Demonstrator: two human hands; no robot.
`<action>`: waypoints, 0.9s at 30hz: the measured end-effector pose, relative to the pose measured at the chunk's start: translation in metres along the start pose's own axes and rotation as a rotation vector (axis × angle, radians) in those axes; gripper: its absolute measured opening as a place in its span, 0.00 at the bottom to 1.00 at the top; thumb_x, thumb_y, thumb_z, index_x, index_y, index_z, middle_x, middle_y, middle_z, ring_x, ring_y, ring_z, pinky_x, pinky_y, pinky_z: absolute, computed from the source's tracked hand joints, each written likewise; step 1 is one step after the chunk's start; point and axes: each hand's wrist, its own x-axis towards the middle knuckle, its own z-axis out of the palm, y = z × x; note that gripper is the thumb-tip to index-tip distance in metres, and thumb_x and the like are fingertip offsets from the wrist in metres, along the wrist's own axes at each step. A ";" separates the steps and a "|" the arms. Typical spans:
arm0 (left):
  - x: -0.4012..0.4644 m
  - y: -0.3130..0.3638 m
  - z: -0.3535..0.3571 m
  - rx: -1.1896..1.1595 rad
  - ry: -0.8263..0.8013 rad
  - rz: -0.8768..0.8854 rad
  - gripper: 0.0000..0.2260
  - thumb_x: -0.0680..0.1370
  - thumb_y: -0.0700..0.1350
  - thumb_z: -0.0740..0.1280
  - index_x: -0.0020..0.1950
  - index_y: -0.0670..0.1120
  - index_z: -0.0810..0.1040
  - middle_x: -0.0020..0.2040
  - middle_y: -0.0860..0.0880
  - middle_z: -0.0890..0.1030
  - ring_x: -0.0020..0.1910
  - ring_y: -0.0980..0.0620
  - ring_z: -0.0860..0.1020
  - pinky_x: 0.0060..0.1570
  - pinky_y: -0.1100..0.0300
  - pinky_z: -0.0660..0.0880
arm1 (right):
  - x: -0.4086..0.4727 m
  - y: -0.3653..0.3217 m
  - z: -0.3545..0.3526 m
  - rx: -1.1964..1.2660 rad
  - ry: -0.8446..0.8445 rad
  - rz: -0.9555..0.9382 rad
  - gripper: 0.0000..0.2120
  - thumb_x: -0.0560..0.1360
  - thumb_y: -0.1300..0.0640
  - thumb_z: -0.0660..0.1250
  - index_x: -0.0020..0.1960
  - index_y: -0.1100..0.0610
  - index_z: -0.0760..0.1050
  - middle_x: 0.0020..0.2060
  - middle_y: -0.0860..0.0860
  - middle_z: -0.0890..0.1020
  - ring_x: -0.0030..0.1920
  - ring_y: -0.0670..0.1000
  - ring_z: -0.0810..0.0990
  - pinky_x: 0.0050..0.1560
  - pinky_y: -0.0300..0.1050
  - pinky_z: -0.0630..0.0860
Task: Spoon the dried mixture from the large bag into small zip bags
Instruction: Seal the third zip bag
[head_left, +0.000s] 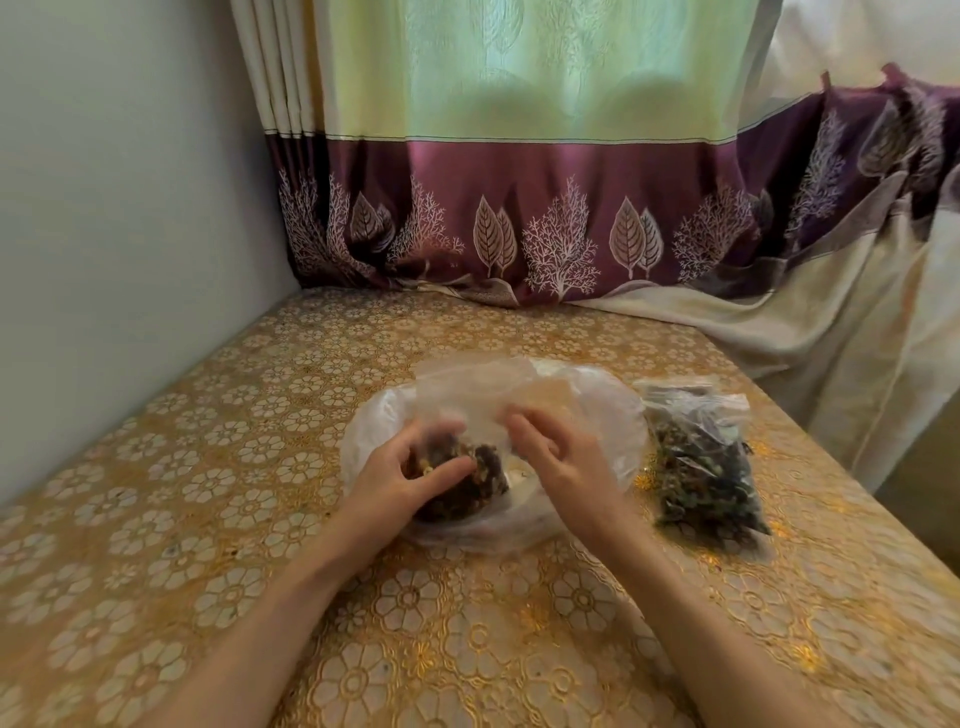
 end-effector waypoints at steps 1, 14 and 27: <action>-0.001 0.001 0.001 -0.021 0.030 0.014 0.14 0.65 0.56 0.70 0.49 0.59 0.81 0.50 0.53 0.82 0.52 0.58 0.78 0.51 0.64 0.75 | -0.001 -0.001 0.004 0.018 -0.066 0.031 0.18 0.72 0.42 0.65 0.55 0.52 0.77 0.49 0.44 0.81 0.50 0.39 0.80 0.50 0.35 0.76; -0.005 0.018 0.014 -0.225 0.225 0.084 0.13 0.66 0.58 0.68 0.41 0.52 0.85 0.43 0.50 0.85 0.49 0.54 0.81 0.56 0.53 0.73 | -0.001 -0.009 0.003 0.559 0.028 0.280 0.11 0.64 0.51 0.70 0.39 0.58 0.83 0.39 0.51 0.83 0.44 0.46 0.79 0.44 0.37 0.75; -0.006 0.032 0.005 -0.680 0.320 0.102 0.08 0.71 0.43 0.67 0.45 0.43 0.83 0.44 0.42 0.84 0.44 0.45 0.83 0.41 0.60 0.79 | -0.005 -0.027 0.006 0.479 0.039 0.129 0.10 0.69 0.53 0.65 0.48 0.52 0.81 0.40 0.50 0.86 0.47 0.47 0.84 0.46 0.37 0.78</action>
